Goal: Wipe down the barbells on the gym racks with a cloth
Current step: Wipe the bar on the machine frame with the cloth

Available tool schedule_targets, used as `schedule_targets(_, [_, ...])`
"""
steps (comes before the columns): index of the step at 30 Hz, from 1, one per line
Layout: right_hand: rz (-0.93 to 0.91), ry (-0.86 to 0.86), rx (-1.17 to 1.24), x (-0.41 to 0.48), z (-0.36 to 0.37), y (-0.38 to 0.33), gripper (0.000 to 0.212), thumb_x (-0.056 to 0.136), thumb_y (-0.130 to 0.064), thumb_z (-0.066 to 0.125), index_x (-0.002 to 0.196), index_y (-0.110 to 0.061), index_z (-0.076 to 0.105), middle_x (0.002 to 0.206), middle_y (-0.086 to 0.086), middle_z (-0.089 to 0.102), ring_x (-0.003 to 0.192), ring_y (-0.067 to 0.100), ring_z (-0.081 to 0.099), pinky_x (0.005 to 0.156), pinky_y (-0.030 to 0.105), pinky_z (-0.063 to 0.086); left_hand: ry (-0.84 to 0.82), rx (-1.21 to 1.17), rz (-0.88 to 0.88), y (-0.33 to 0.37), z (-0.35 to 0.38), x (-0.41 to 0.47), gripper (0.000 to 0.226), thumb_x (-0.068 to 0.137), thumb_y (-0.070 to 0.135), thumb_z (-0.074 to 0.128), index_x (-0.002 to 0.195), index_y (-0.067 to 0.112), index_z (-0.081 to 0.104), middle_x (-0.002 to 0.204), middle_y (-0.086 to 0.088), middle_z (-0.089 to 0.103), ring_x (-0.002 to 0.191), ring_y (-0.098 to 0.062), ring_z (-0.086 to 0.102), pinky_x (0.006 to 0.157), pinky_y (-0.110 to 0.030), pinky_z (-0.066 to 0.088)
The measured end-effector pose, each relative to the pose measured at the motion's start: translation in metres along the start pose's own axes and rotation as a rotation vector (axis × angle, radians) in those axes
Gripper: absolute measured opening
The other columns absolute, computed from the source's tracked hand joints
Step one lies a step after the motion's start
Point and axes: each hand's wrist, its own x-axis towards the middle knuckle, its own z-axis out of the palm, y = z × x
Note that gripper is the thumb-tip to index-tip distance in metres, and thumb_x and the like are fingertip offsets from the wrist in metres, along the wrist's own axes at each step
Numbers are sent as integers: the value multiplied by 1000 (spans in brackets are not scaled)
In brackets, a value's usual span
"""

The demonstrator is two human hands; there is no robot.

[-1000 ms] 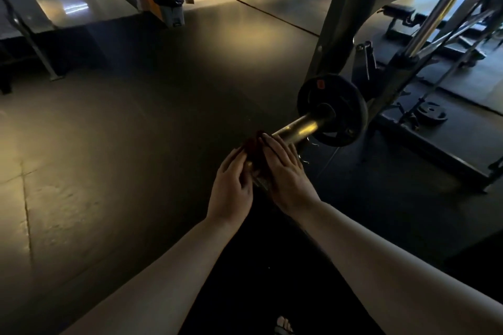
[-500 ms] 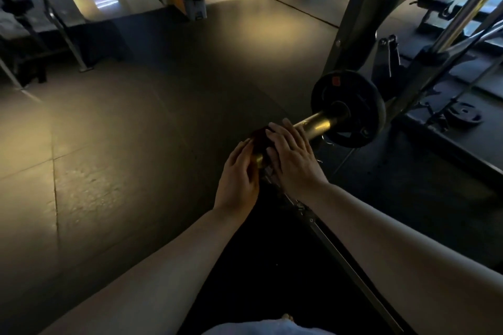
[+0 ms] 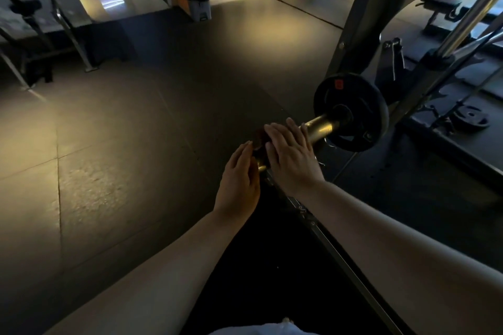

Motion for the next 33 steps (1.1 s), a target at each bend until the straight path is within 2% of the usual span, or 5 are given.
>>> schedule_targets(5, [-259, -59, -38, -21, 9, 15, 78, 98, -34, 60, 163, -27, 17, 167, 0, 20, 159, 26, -5, 128, 51, 0, 4, -4, -30, -2, 3, 4, 49, 105, 29, 41, 153, 19, 40, 157, -1, 39, 148, -14, 32, 120, -43, 35])
schedule_targets(11, [-13, 97, 14, -7, 2, 25, 59, 105, -46, 17, 155, -21, 35, 158, 1, 38, 158, 24, 8, 129, 48, 3, -16, 94, -2, 6, -3, 7, 47, 105, 25, 41, 152, 14, 41, 158, -5, 37, 150, -20, 29, 122, -45, 31])
schedule_targets(17, [-237, 1, -53, -12, 9, 25, 65, 97, -44, 40, 156, -21, 30, 159, 4, 36, 158, 31, 9, 128, 53, 5, -25, 156, -31, 17, 3, 17, 45, 107, 27, 41, 150, 14, 44, 157, -6, 40, 149, -19, 29, 123, -42, 28])
schedule_targets(26, [-80, 59, 39, -25, 19, 15, 67, 100, -47, 30, 162, -22, 18, 169, 1, 17, 158, 26, -12, 128, 52, -1, -9, 99, -35, 14, 5, 8, 53, 104, 31, 39, 154, 15, 37, 160, -4, 32, 150, -18, 25, 123, -40, 28])
schedule_targets(33, [-192, 6, -57, 1, 4, 32, 62, 100, -53, 23, 155, -24, 31, 154, 0, 36, 155, 29, 17, 128, 51, -4, -6, 137, 50, 6, 6, 10, 52, 106, 32, 33, 153, 10, 37, 162, -8, 31, 153, -19, 18, 125, -43, 25])
